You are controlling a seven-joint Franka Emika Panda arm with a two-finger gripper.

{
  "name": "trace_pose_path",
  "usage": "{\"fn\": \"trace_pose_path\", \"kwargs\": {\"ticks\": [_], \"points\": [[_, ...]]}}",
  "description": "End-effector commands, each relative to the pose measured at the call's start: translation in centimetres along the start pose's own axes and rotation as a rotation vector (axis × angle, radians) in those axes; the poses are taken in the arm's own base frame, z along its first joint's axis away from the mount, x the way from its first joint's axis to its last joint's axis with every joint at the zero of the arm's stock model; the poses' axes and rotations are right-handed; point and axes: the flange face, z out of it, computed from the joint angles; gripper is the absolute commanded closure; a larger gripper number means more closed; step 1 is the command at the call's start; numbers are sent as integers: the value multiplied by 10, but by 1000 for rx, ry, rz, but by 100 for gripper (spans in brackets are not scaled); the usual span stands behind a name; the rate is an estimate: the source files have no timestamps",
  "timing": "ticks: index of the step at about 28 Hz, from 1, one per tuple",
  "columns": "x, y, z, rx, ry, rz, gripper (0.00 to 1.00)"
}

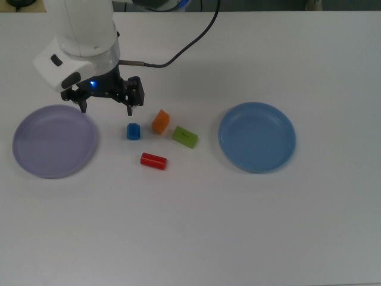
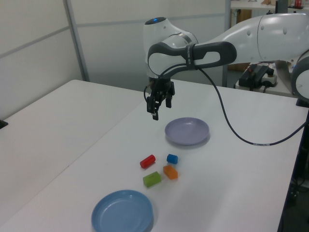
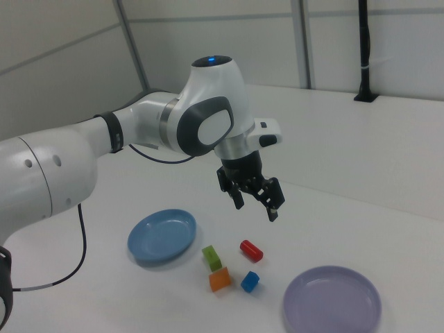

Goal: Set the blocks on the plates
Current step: 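Lower the open gripper onto the green block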

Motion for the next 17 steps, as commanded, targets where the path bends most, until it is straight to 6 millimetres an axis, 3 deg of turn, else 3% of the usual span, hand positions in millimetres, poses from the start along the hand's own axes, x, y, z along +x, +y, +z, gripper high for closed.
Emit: {"fn": "trace_pose_path", "kwargs": {"ticks": [1, 6, 8, 17], "points": [[-6, -5, -4, -21, -13, -20, 0], [-5, -5, 3, -37, -24, -34, 0], [-3, -18, 8, -40, -29, -68, 0], [-3, -26, 13, -52, -45, -189, 0]]}}
